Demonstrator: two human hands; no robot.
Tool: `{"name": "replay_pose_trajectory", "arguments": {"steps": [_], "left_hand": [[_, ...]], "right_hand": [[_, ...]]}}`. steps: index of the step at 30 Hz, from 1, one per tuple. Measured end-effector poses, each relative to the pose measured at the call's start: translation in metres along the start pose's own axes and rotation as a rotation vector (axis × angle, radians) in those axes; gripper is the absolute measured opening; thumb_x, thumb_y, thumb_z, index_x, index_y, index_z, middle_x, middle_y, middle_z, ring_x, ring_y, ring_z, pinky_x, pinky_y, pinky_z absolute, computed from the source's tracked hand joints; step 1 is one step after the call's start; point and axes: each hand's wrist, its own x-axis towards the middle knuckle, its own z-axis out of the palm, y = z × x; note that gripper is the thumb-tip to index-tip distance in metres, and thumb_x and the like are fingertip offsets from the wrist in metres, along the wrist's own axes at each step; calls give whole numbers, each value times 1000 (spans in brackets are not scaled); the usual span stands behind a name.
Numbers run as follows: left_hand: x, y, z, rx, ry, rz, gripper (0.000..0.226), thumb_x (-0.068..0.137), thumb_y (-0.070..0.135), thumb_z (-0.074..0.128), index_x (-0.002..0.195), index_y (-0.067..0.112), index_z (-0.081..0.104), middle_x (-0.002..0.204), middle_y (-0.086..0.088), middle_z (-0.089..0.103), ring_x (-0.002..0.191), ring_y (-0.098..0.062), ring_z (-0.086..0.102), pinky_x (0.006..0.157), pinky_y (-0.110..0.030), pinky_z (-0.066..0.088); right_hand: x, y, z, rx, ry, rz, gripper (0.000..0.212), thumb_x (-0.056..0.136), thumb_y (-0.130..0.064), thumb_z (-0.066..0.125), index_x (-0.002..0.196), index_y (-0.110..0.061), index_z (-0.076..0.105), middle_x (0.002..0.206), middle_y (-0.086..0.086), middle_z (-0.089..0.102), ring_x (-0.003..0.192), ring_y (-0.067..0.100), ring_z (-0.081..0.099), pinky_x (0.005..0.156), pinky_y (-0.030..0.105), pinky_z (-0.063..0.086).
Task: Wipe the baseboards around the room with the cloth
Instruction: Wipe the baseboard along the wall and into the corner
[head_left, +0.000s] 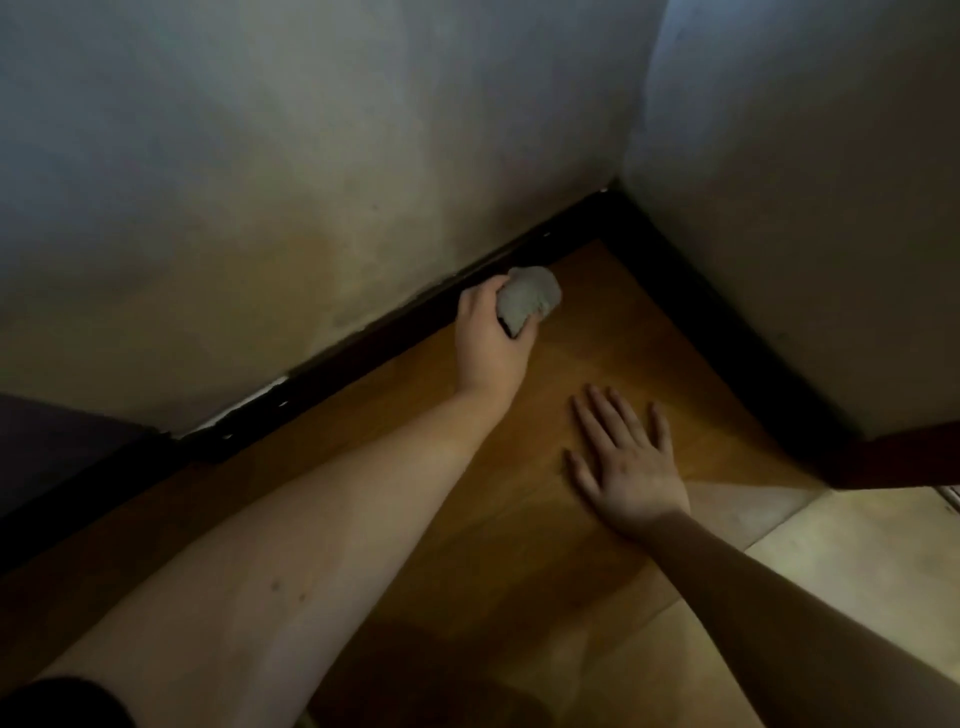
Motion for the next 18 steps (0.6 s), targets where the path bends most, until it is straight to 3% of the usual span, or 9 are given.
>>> {"name": "replay_pose_trajectory", "arguments": {"steps": [5,10,15,18], "left_hand": [[38,30,39,22,-68,40,51,85,18,75,132,12,56,131,-9,54,119,-25,55,93,-21,37],[68,53,69,-6,-16,47,54,86,18,73,136,15,51,135,-7,52,123,-24,52,98,-23,36],[86,72,93,-47,32,-20,45,89,20,71,129,10,53,131,-11,50,119,-26,53,93,-16,31],[90,84,107,-27,33,-30,40,90,19,70,124,7,53,131,-11,44,115,-28,54,96,-24,39]], "right_hand": [[0,3,-2,66,0,-28,67,99,-66,16,157,-36,0,164,-9,5,151,11,-6,120,51,-4],[-1,6,-5,116,-10,-52,67,99,-66,16,157,-36,3,165,-8,6,151,12,-5,120,52,-4],[-2,7,-5,143,-13,-49,67,99,-66,19,157,-37,3,164,-8,5,151,12,-6,119,52,-7],[-2,8,-3,160,3,-46,67,99,-66,21,157,-36,7,164,-7,10,152,13,-2,119,52,-7]]}}
